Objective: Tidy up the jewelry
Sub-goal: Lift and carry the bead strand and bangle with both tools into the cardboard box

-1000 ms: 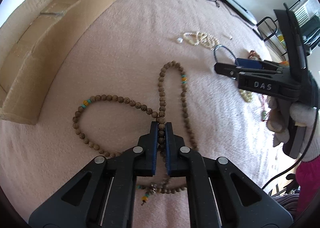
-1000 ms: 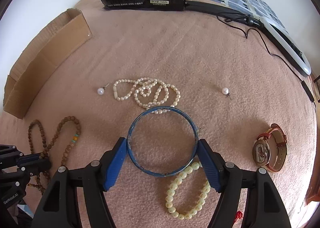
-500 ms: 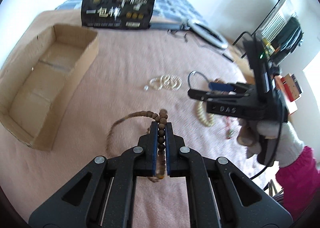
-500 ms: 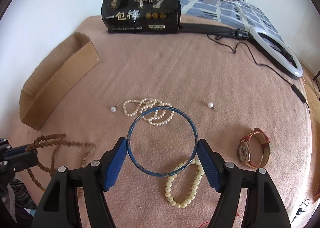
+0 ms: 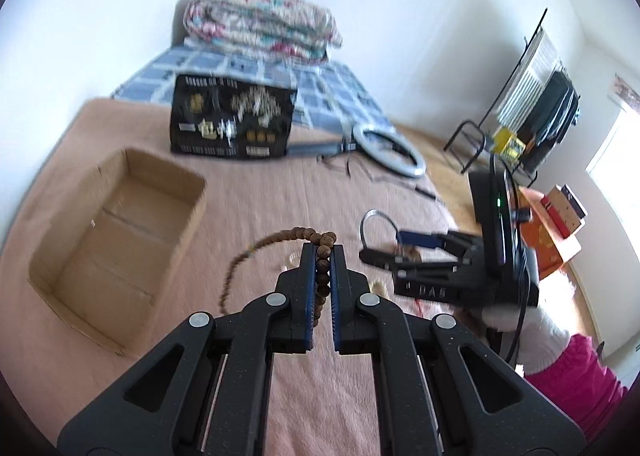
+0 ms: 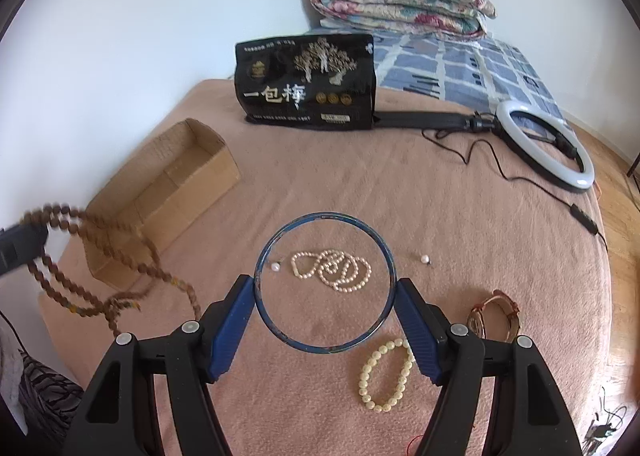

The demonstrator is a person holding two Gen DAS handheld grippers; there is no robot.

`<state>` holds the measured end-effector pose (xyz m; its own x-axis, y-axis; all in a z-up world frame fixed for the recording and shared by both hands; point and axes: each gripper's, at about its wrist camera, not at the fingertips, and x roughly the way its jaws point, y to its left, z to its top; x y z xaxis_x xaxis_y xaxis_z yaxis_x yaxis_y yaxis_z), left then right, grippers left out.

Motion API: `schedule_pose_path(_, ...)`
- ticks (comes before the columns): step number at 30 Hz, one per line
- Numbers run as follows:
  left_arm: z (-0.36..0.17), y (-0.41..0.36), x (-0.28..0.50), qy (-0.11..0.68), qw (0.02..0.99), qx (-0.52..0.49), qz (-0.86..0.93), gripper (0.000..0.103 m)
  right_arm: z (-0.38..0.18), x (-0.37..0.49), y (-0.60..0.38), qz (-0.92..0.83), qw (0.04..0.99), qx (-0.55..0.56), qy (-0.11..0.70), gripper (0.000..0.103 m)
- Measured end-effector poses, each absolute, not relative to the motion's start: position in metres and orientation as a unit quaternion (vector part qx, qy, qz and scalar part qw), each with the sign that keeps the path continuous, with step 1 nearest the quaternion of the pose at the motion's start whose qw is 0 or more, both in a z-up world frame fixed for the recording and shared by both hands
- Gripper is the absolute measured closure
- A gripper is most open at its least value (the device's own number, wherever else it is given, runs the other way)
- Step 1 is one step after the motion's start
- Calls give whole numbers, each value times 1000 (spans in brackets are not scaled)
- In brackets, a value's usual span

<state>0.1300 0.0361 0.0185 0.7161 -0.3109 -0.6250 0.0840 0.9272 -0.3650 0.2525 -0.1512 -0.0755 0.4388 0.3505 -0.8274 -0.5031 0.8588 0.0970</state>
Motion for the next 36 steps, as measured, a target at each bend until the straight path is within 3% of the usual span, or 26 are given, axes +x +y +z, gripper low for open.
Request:
schedule_pose_path(19,50,134,131,297,937,-185,-5,99,-37,242,-77,317,843,-102,422,30)
schedule_pose_path(36,-12,216,147,364,904,-214,66,99,-47,263,32,355,824,-125,424,30)
